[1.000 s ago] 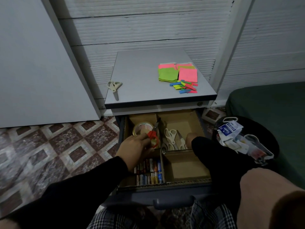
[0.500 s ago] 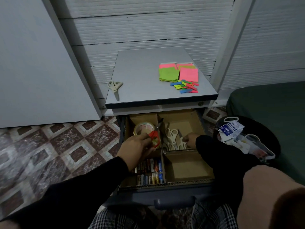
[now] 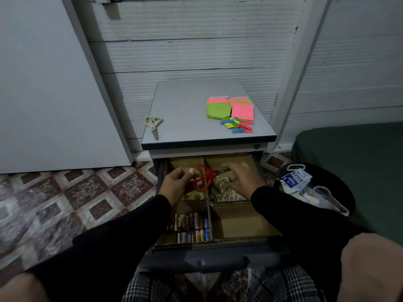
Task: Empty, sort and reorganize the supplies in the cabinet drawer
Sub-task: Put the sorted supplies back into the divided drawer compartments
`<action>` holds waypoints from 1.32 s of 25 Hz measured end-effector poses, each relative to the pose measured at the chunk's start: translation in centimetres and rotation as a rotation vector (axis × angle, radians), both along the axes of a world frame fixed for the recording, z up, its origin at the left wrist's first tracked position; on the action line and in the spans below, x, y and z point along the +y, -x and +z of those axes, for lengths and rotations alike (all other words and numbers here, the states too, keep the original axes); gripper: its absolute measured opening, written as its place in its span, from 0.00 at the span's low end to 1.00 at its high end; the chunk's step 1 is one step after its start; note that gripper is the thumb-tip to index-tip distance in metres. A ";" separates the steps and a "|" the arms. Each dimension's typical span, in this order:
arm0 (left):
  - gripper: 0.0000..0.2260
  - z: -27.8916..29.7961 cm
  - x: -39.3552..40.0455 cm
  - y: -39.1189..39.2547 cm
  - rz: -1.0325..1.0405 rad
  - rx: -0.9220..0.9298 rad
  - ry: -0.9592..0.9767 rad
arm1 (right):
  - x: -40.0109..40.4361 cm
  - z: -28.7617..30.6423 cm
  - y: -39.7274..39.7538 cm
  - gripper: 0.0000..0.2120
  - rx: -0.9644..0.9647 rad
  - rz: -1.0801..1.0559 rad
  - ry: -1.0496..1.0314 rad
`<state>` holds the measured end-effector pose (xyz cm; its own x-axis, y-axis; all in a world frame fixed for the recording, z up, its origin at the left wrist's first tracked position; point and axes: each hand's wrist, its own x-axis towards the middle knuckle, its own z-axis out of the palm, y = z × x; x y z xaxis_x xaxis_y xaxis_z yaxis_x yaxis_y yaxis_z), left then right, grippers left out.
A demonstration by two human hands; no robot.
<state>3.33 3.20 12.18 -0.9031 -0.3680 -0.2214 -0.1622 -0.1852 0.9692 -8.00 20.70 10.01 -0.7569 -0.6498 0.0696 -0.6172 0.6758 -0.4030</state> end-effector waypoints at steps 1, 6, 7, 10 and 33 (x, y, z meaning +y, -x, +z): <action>0.06 0.2 0.0 0.1 0.007 -0.013 -0.090 | -0.1 0.5 -0.4 0.23 0.043 0.025 -0.024; 0.09 0.6 -0.4 0.6 -0.010 -0.088 -0.267 | 0.1 2.7 -1.6 0.14 0.098 0.038 -0.006; 0.09 0.6 -0.5 0.7 -0.012 -0.096 -0.285 | 0.1 2.8 -1.6 0.12 0.080 0.042 -0.005; 0.11 0.0 -1.5 1.4 -0.042 -0.168 -0.078 | 0.2 2.6 -1.0 0.11 -0.016 0.019 -0.038; 0.13 -4.5 -6.3 0.8 -0.409 -0.293 1.368 | -2.3 -4.4 5.0 0.15 -0.318 -0.454 -0.449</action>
